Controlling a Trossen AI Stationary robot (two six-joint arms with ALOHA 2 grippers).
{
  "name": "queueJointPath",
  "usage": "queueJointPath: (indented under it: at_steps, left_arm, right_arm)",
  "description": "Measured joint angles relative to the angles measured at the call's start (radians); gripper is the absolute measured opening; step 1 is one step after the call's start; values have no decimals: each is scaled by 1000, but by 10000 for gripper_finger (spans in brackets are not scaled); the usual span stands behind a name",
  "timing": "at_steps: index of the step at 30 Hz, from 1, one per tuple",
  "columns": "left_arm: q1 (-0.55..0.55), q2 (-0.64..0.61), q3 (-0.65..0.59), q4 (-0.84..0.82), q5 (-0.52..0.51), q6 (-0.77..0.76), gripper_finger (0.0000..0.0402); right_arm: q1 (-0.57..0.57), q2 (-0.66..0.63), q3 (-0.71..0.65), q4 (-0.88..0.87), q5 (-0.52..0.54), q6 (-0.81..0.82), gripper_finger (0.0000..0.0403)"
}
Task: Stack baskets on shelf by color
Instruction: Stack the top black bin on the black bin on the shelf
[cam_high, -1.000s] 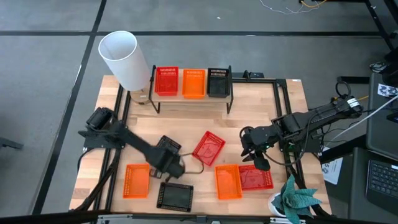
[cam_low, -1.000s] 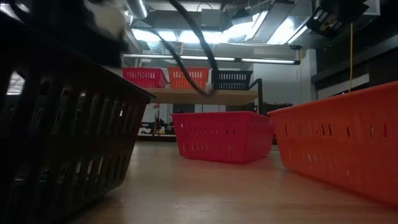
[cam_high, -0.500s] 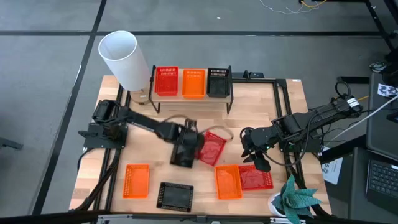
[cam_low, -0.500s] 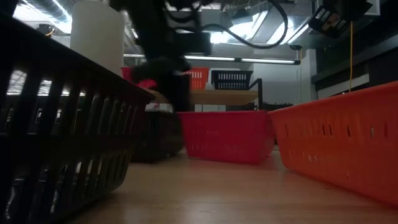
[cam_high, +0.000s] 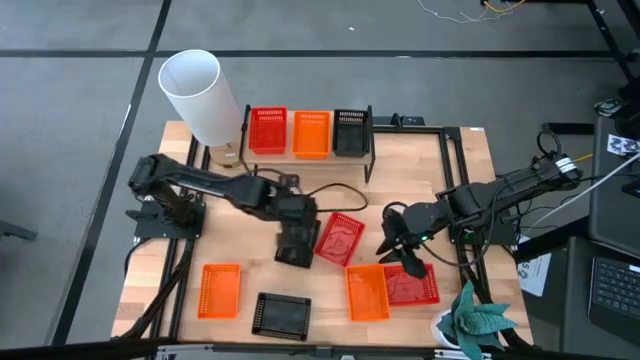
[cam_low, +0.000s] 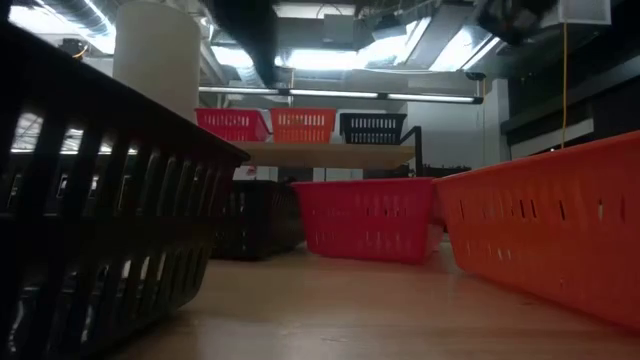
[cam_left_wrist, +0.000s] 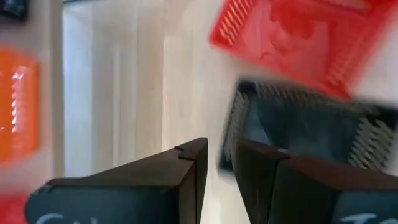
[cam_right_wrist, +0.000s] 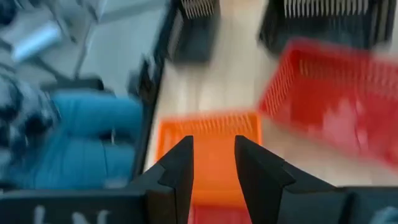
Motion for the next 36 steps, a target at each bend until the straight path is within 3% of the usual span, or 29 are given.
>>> queueJointPath:
  at_steps: [4,8,14,18,23,27,31,36]
  left_arm:
    - [-70,-84,36,-232,5,-121,66]
    - [-140,-163,8,-349,5,-281,66]
    - [-246,-283,-113,-372,-35,-422,66]
    - [-311,-368,-236,-366,-80,-525,66]
    - [-389,-488,-412,-292,-122,-629,66]
    - [-453,-597,-568,-114,-183,-639,66]
    - [-499,-700,-714,76,-243,-580,66]
    - [-514,-814,-860,271,-281,-518,66]
  right_arm:
    - [0,81,0,220,9,-72,116]
    - [-2,204,12,357,57,-171,116]
    - [-3,446,159,359,214,-264,116]
    - [-3,619,329,294,218,-294,116]
    - [-3,818,549,154,216,-289,116]
    - [-3,942,673,94,235,-289,116]
    - [-3,1018,768,15,317,-288,116]
    - [-3,1049,821,-19,321,-269,116]
